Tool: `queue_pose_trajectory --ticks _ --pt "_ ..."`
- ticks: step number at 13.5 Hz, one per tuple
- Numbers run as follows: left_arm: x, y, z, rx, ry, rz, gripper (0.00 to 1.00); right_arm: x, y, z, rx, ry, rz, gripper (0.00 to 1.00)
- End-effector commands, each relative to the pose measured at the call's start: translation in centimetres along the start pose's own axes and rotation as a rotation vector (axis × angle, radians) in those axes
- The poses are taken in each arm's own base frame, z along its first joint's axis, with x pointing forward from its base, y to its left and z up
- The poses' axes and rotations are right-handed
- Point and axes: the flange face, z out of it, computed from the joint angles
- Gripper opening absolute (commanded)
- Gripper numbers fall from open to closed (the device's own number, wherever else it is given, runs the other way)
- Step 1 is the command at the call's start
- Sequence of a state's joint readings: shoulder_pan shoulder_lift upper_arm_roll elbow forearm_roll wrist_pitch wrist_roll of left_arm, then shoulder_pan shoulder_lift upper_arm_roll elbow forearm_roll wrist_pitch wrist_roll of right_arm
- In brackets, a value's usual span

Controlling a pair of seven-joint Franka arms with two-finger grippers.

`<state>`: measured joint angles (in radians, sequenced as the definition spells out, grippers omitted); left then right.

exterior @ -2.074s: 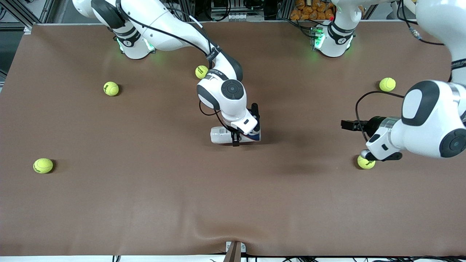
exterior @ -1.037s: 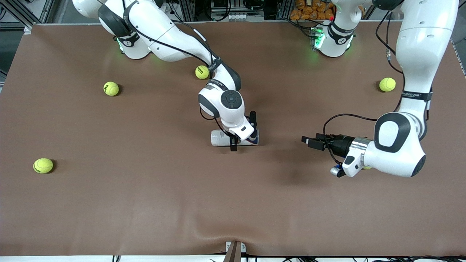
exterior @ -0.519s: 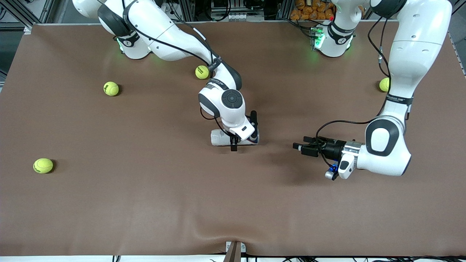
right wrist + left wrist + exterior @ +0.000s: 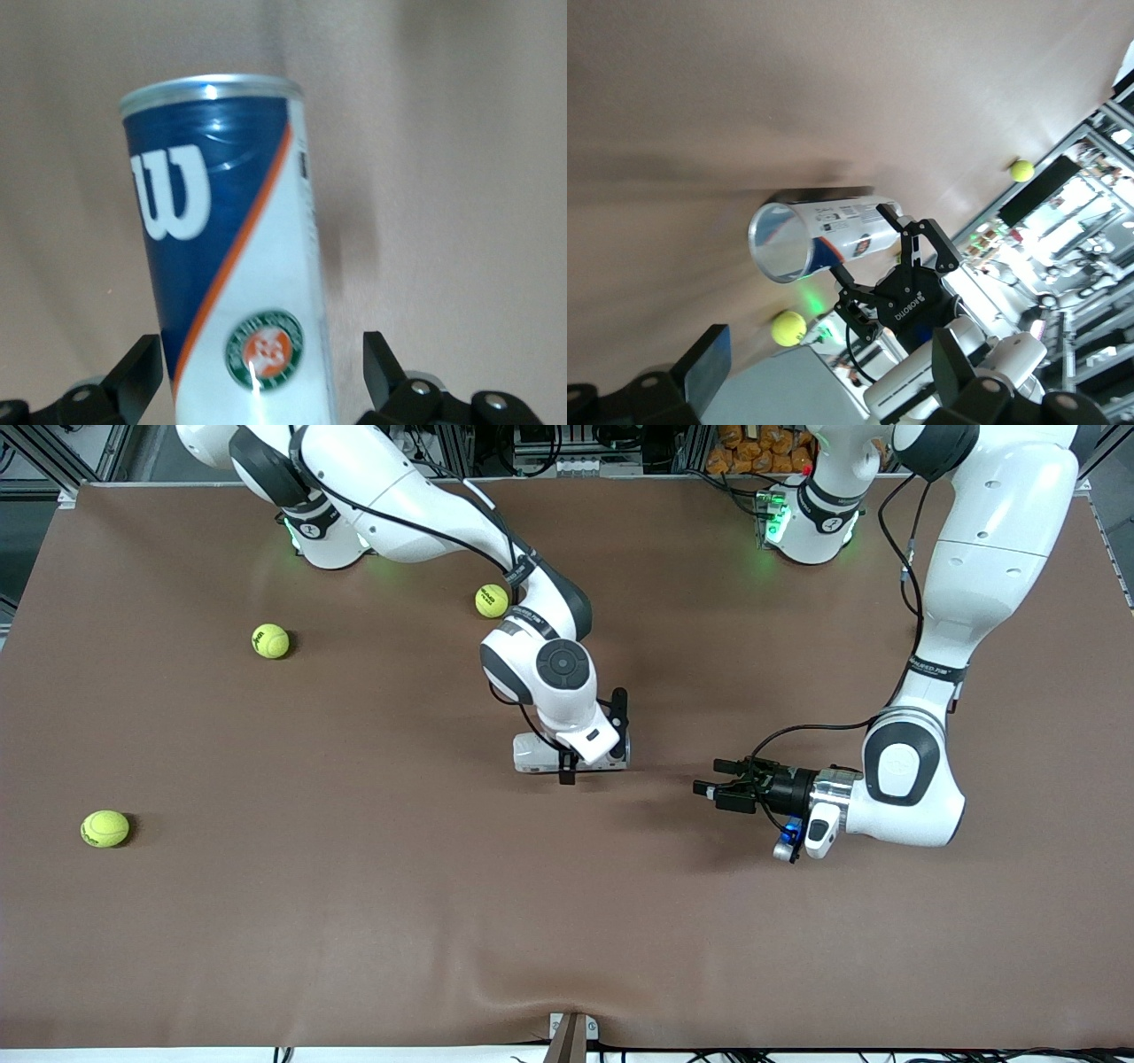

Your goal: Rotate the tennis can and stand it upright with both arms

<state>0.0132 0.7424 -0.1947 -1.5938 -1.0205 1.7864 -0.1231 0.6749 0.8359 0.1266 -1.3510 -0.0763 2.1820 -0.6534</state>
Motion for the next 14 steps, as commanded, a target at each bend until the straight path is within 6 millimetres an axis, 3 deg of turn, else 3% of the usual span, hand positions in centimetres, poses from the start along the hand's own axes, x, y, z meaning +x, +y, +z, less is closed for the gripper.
queue_pose_trajectory --ticks 1,4,7,10,14 --pt "0.3 -1.6 0.8 -0.041 0.002 -0.057 1.0 -1.5 1.6 -3.4 0.024 0.035 0.058 1.0" --pt "0.9 -2.9 1.3 -0.071 -0.011 -0.093 1.0 -4.7 5.0 -5.6 0.083 0.096 0.186 1.0" --pt "1.7 -4.6 3.1 -0.13 -0.012 -0.141 1.0 -11.1 10.8 -8.2 0.073 0.137 0.321 1.0" --pt "1.9 -5.7 7.8 -0.183 -0.008 -0.169 1.0 -19.3 15.9 -10.4 0.068 0.14 0.492 1.0" --pt "0.4 -8.4 12.6 -0.232 -0.042 -0.125 1.0 -28.5 19.1 -16.7 0.065 0.131 0.682 1.0"
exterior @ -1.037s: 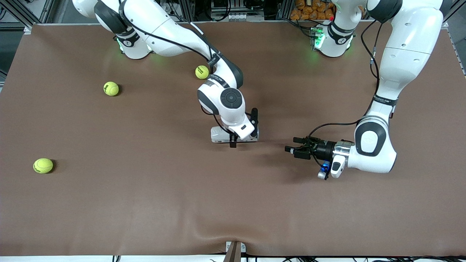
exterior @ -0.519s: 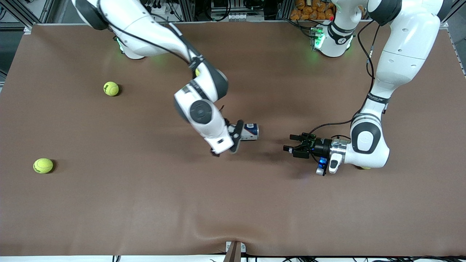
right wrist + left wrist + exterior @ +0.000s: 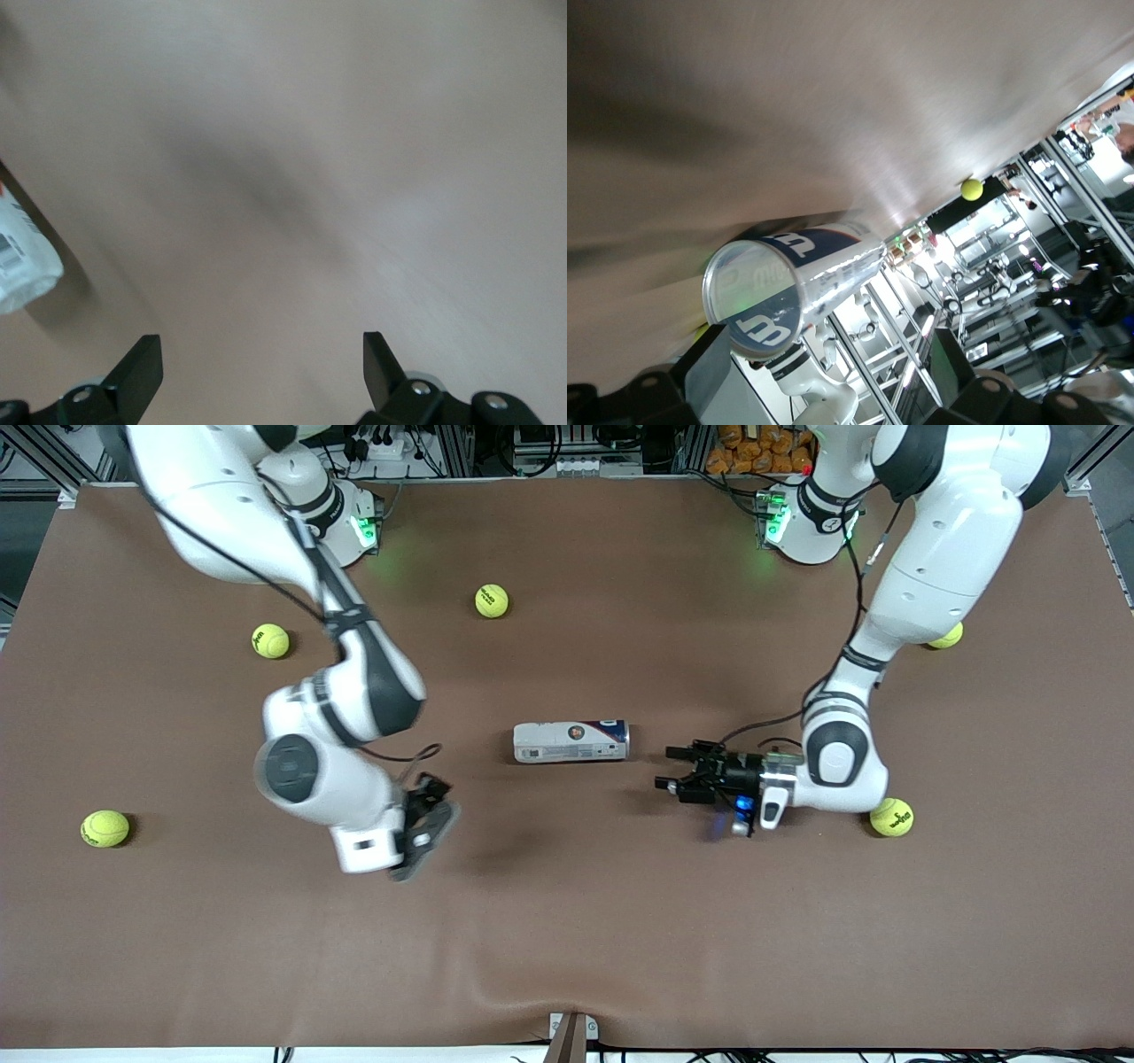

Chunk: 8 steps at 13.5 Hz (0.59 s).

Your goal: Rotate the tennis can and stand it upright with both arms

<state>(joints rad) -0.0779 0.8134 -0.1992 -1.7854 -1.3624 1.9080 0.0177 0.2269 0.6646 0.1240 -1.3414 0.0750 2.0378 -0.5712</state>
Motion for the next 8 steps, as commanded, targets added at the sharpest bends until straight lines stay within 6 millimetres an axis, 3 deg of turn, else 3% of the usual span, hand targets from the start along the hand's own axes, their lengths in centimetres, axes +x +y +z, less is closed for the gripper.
queue_pose_trajectory --ticks 1,3,6,8 --pt "-0.8 -2.3 2.1 -0.038 0.0 0.055 1.0 -3.9 2.7 -6.5 0.023 -0.005 0.119 1.0" --pt "-1.0 -3.2 2.7 -0.033 -0.005 0.083 1.0 -7.9 6.0 -9.9 0.033 -0.025 0.192 1.0" --pt "-1.5 -3.4 4.4 -0.022 -0.018 0.094 0.84 -12.4 6.6 -16.3 0.034 -0.088 0.343 1.0" --pt "-1.9 -3.6 5.2 -0.011 -0.008 0.126 0.79 -15.6 6.0 -20.6 0.036 -0.136 0.461 1.0"
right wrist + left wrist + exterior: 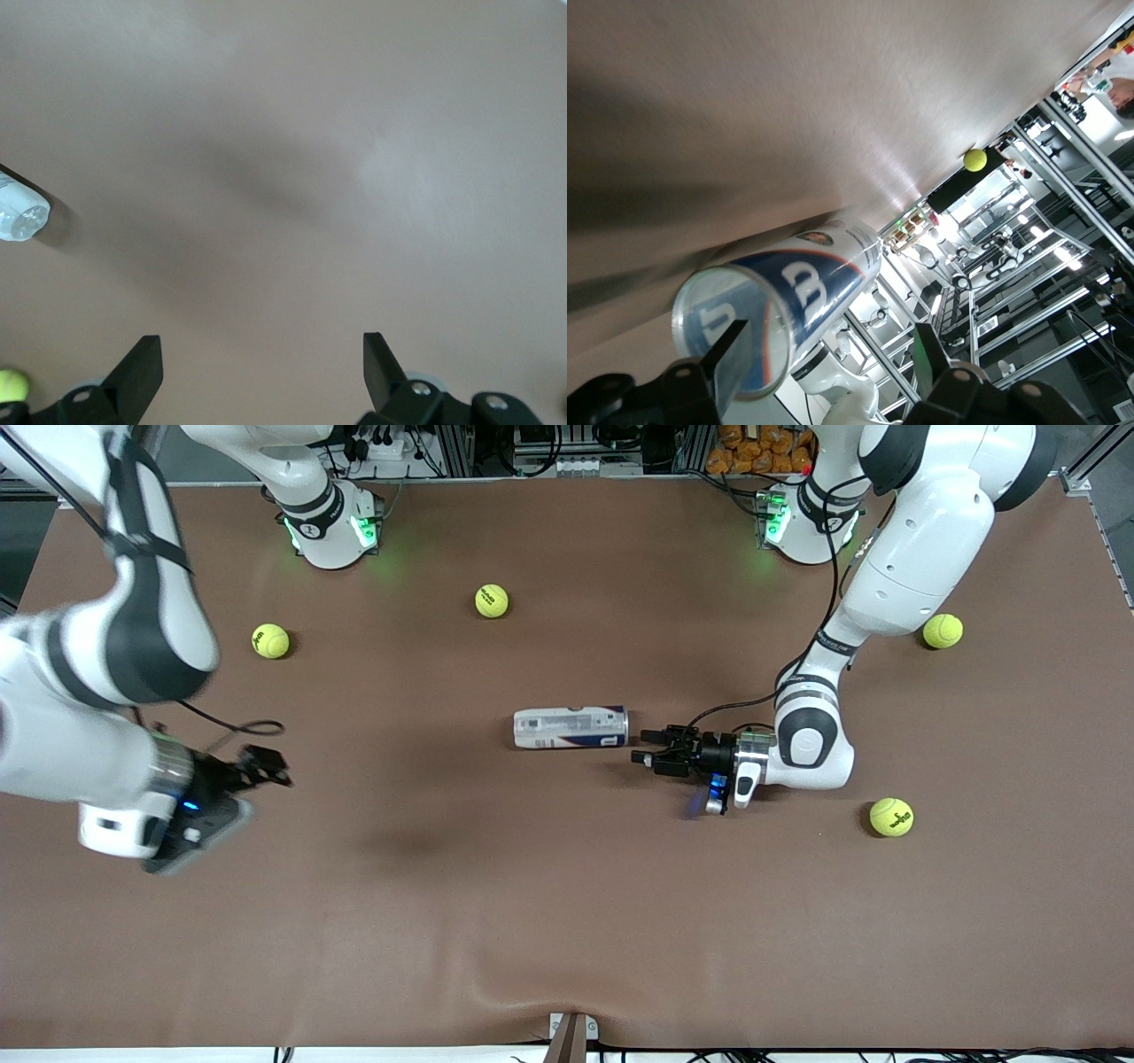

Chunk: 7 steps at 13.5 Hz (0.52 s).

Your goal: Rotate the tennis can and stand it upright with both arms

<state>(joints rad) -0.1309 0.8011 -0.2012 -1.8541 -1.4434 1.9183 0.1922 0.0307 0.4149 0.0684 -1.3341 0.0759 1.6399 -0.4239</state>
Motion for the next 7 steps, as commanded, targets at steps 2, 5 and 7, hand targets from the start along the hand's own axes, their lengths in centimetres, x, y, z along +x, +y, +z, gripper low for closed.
queue_pose_trajectory --ticks 2,5,7 --pt "-1.2 -1.6 1.9 0.017 0.014 0.101 0.79 -5.9 1.1 -5.7 0.002 -0.032 0.151 1.0" --pt "-1.9 -3.1 2.6 0.037 0.002 0.185 0.79 -9.3 2.5 -8.4 0.002 -0.056 0.207 1.0" --pt "-2.5 -2.6 3.5 0.037 -0.012 0.185 0.77 -11.5 2.9 -10.2 0.004 -0.059 0.243 1.0"
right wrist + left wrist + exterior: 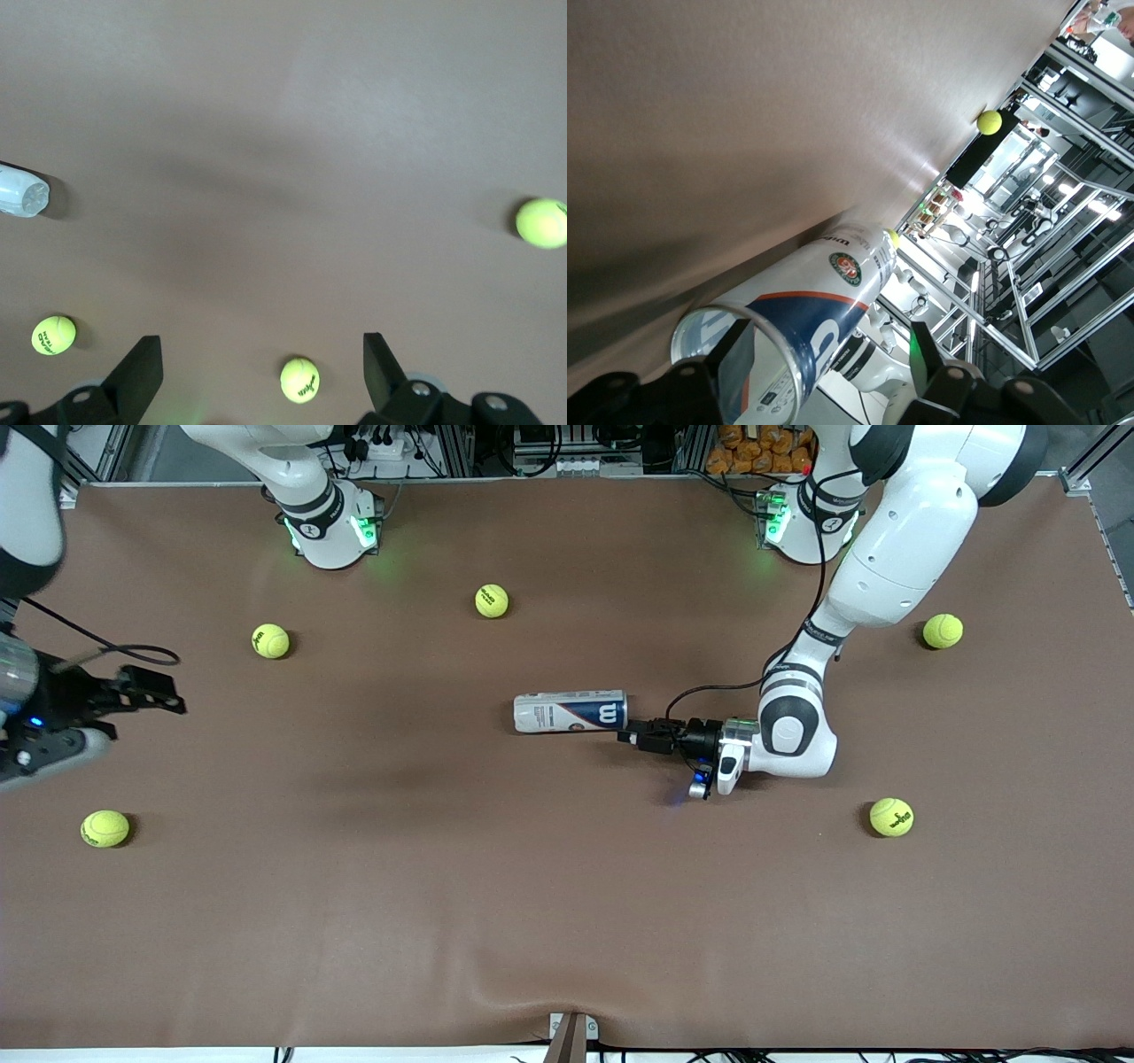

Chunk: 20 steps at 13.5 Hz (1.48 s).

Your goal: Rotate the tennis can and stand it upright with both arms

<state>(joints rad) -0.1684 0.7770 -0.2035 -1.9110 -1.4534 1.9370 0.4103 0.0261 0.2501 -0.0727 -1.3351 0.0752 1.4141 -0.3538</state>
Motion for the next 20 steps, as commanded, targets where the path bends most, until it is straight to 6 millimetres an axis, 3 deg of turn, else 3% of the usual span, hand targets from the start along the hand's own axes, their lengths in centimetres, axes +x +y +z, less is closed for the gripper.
queue_pose_trajectory --ticks 1,4,7,9,12,14,16,20 --pt "-1.5 -0.5 2.2 -0.008 -0.009 -0.011 0.75 -2.9 0.6 -1.6 0.013 -0.009 0.054 1.0" --pt "-2.4 -0.8 3.5 -0.02 -0.027 -0.028 0.73 -4.6 0.5 -3.0 0.017 -0.018 0.121 1.0" --pt "-2.6 0.1 4.5 -0.044 -0.026 -0.027 0.57 -5.7 0.7 -3.8 0.006 -0.019 0.187 1.0" --pt "-2.4 1.1 5.6 -0.026 -0.003 -0.002 0.36 -6.3 1.2 -4.1 0.005 -0.022 0.233 1.0" --pt "-2.2 2.2 6.0 -0.016 0.013 0.016 0.0 -7.9 -0.1 -4.8 0.008 -0.016 0.319 1.0" --pt "-2.7 5.1 4.8 -0.006 0.044 0.005 0.0 -8.5 -0.3 -4.6 0.011 -0.022 0.359 1.0" --pt "-3.4 9.5 3.7 0.012 0.049 -0.044 0.0 -9.5 -0.6 -5.0 0.01 -0.011 0.369 1.0" --pt "-6.2 19.8 1.0 0.141 0.099 -0.148 0.0 -9.4 -0.9 -5.4 -0.013 -0.006 0.416 1.0"
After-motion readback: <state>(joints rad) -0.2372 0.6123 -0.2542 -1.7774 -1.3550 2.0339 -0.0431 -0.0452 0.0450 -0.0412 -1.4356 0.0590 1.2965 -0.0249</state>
